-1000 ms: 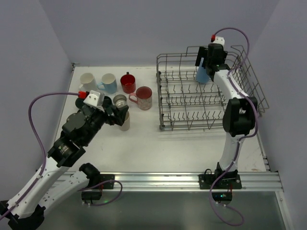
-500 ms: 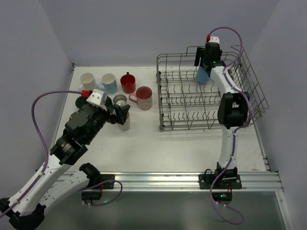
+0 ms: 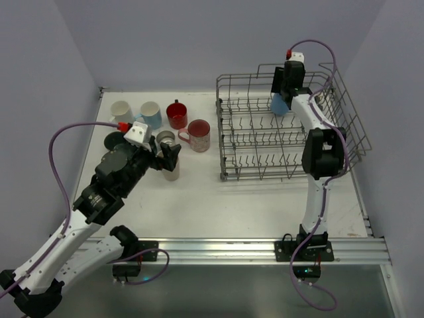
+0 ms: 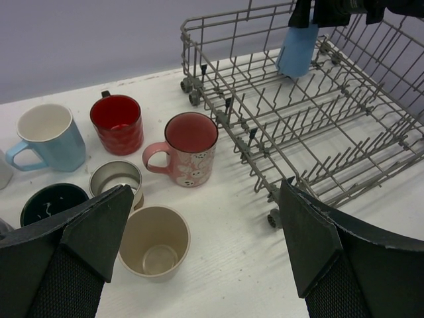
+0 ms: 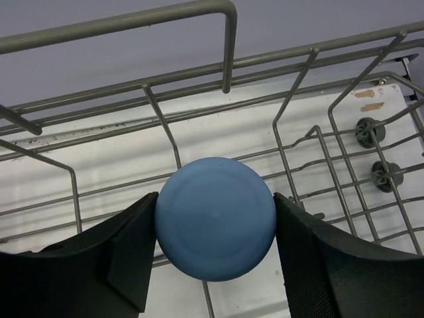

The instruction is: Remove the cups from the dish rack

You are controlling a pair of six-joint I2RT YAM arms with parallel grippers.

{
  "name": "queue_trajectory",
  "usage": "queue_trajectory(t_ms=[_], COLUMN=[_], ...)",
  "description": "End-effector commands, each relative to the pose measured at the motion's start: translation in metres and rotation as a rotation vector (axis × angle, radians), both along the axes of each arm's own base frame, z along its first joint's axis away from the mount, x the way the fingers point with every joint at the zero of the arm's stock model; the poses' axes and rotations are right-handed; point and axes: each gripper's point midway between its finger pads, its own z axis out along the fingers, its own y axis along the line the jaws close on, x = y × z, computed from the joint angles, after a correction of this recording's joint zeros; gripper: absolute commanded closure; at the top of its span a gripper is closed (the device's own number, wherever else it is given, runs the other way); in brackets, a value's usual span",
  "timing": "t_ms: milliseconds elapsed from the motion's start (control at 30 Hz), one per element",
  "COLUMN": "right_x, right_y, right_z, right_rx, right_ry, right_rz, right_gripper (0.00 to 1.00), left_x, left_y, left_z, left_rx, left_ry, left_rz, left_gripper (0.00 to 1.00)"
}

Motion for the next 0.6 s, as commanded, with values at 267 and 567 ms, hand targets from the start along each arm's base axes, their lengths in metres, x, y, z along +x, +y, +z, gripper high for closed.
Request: queue_trajectory(t_ms=[267,567], right_x=[-0.074,-0.211], right_y=[0.02,0.1], right_z=[0.245,0.269], right_rx=[0.163,0.705], right_ry=[-0.517,-0.596], right_rz=[0.119,0.492], right_gripper=[0.65,0.65], left_x=[0.009,-0.007], left_y=[-0.017,-0.056], left_z=[0.008,0.062], left_rx=[-0.023,-0.278], left_ry=[-0.005,0.011], left_rz=[-0.043,-0.225], left_gripper=[0.0,0.0])
